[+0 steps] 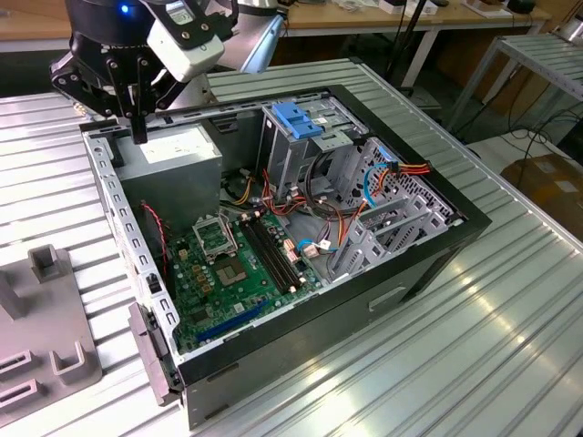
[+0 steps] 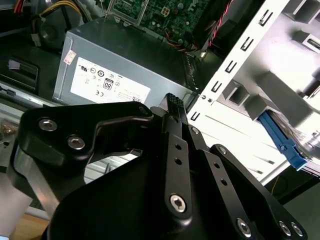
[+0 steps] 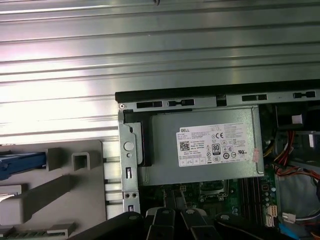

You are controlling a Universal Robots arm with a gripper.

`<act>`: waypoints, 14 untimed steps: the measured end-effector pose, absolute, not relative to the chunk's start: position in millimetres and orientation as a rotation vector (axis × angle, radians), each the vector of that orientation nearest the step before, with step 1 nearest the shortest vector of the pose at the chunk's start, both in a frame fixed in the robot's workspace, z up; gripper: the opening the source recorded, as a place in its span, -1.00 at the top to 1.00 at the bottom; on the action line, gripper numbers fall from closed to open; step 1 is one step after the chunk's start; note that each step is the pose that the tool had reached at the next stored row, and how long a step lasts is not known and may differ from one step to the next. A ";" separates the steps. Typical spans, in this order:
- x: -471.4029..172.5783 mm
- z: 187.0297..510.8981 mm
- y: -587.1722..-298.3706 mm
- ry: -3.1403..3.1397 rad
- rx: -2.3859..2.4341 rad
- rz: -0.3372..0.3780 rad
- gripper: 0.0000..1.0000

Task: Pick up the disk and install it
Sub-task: 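Reach for the disk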

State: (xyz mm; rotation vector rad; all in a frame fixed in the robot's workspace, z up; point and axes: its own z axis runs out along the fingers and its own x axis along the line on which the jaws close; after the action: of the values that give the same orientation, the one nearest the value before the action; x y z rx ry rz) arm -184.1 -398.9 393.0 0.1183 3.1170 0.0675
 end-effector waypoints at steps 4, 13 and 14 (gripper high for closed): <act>-186.9 393.0 -398.9 3.117 0.118 0.067 0.80; -193.6 392.9 -398.9 3.117 0.118 0.067 0.80; -194.4 392.9 -398.9 3.117 0.118 0.067 0.80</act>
State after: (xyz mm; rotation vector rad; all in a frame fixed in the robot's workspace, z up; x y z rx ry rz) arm -194.4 -398.9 392.9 0.1183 3.1172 0.0675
